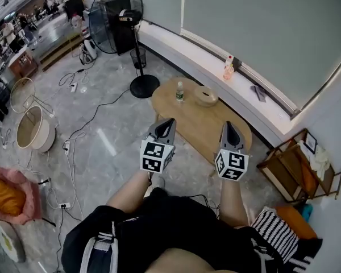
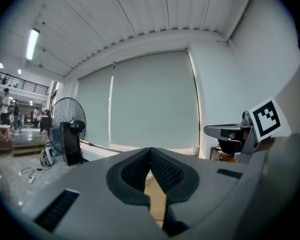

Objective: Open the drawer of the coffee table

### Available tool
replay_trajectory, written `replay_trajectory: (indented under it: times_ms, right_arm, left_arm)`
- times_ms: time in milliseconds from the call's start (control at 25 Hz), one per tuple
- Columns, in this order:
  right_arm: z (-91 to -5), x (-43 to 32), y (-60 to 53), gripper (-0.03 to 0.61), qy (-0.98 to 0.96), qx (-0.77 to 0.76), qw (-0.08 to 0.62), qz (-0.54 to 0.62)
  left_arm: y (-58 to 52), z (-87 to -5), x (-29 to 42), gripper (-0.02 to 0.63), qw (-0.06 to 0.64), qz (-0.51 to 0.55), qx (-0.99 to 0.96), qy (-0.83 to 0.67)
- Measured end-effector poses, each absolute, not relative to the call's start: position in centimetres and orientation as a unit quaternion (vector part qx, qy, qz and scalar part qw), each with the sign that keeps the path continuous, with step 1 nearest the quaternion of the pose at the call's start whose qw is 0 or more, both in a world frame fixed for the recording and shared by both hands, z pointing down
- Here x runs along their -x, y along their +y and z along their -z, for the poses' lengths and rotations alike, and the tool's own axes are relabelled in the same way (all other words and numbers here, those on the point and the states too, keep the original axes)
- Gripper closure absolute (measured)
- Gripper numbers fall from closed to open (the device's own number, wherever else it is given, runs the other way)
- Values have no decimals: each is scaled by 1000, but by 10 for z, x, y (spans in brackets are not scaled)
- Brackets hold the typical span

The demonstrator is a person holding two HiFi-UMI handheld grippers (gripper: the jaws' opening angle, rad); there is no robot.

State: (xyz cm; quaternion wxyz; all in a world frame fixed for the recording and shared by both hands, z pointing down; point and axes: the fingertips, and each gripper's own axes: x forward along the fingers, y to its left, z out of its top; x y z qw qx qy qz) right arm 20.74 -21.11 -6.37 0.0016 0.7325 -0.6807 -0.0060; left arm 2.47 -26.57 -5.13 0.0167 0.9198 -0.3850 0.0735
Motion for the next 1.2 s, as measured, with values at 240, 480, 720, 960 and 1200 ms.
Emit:
replay_trajectory:
  times_ms: [240,480,720,960,1200]
  right_arm:
    - [43,-218,-259,561,-647,-763,9,-18]
    - [25,-219,-300,561,-617,-786,16,-32]
    - [-6,-217,-322,561,-574,-816,38,-51]
    - [-59,-224,-324,561,-534,-839,49,-91]
    - [-104,-229,-299,561,-513,-849,57,-113]
  left_arm:
    - [-330,38,-46,594,12,-90,-940,-329]
    - [-388,19,-47,594,31,-91,-953,-289]
    - [-435,-12,-44,594,66,-90,-965,-236]
    - [-470,-65,-45,594,100,-113,-967,-203]
    - [-457,-107,-41,594,117,-141,-967,-179]
